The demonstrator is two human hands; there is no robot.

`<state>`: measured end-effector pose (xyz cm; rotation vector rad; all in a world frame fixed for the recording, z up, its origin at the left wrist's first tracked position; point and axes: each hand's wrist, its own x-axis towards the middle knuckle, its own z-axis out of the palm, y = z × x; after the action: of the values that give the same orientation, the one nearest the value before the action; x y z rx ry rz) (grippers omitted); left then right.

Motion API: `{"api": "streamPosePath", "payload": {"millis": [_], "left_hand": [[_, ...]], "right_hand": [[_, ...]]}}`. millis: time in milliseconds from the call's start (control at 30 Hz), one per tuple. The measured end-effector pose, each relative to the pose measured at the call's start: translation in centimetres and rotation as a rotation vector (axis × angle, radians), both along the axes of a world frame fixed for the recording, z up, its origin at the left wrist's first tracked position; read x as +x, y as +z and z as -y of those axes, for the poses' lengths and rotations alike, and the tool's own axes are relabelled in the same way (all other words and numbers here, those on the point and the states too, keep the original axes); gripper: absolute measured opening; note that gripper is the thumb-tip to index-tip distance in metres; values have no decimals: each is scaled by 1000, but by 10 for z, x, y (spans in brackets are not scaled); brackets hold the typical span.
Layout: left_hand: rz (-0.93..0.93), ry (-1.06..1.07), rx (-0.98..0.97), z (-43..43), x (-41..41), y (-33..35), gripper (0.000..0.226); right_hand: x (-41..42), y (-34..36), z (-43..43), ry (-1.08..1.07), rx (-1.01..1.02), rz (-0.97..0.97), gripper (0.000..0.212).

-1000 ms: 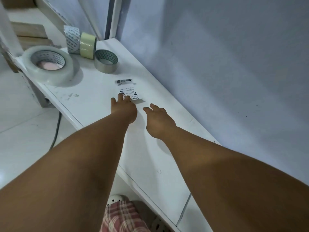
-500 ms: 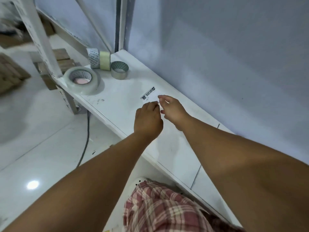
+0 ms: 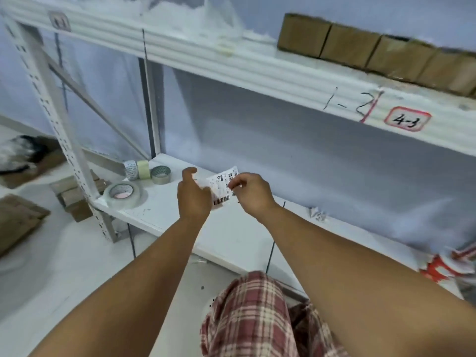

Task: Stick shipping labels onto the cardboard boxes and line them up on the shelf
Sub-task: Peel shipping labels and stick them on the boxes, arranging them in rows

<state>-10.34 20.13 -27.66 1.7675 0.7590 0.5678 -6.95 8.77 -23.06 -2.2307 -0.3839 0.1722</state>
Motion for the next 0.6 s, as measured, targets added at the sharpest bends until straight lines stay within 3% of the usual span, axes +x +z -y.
{"api": "streamPosePath", "payload": {"millis": [233, 467, 600], "left_hand": [[253, -141, -433, 39, -36, 67, 21], [387, -300, -461, 89, -55, 135, 12], [437, -448, -391, 138, -55, 180, 21]], "right_hand": [[-35, 63, 60, -85, 79, 175, 36], [-50, 111, 125, -236, 344, 293, 25], [-54, 142, 172, -423, 486, 392, 22]]}}
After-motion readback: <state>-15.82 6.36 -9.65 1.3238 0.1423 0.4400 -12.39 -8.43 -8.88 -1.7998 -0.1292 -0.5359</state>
